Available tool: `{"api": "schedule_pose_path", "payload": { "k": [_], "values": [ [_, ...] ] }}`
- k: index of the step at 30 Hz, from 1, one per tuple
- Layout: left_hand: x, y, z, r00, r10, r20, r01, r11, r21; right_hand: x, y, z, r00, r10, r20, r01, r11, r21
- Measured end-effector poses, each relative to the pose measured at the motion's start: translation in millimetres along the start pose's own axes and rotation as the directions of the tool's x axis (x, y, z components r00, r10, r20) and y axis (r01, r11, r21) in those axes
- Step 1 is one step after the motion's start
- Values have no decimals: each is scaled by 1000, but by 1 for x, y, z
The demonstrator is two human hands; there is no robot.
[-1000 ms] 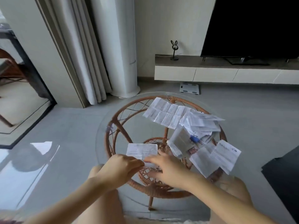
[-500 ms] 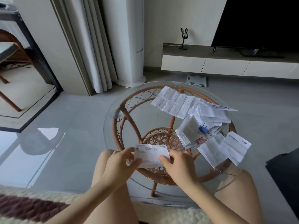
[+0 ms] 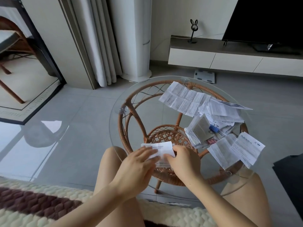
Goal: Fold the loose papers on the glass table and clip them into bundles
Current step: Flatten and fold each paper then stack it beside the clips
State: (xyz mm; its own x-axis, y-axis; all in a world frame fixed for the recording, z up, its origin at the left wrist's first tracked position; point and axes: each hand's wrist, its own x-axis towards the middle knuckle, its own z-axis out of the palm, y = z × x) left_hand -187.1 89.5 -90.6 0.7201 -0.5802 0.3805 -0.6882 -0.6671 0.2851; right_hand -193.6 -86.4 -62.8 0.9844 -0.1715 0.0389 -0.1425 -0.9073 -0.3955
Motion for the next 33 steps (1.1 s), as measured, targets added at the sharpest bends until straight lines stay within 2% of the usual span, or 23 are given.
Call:
{"api": "schedule_pose_path", "payload": {
  "k": [2, 5, 18, 29, 31, 33],
  "values": [
    [-4, -2, 8, 997, 25, 69, -22, 998, -55, 1, 1, 4, 1000, -2, -13, 2, 1000, 8],
    [-2, -7, 9, 999, -12, 32, 15, 995, -102, 1, 3, 8, 1000, -2, -18, 3, 999, 51],
    [4, -9, 13, 1000, -4, 3, 4, 996, -94, 2, 3, 8, 999, -44, -22, 45, 999, 17],
    [2, -7, 13, 999, -49, 2, 50, 996, -73, 4, 2, 8, 1000, -19, 3, 19, 1000, 2],
    [2, -7, 12, 998, -65, 6, 65, 995, -79, 4, 2, 9, 1000, -17, -21, 17, 1000, 3],
    [3, -6, 12, 997, -77, -3, 76, 992, -97, 1, 0, 15, 993, -24, -114, 26, 1000, 12]
  ]
}}
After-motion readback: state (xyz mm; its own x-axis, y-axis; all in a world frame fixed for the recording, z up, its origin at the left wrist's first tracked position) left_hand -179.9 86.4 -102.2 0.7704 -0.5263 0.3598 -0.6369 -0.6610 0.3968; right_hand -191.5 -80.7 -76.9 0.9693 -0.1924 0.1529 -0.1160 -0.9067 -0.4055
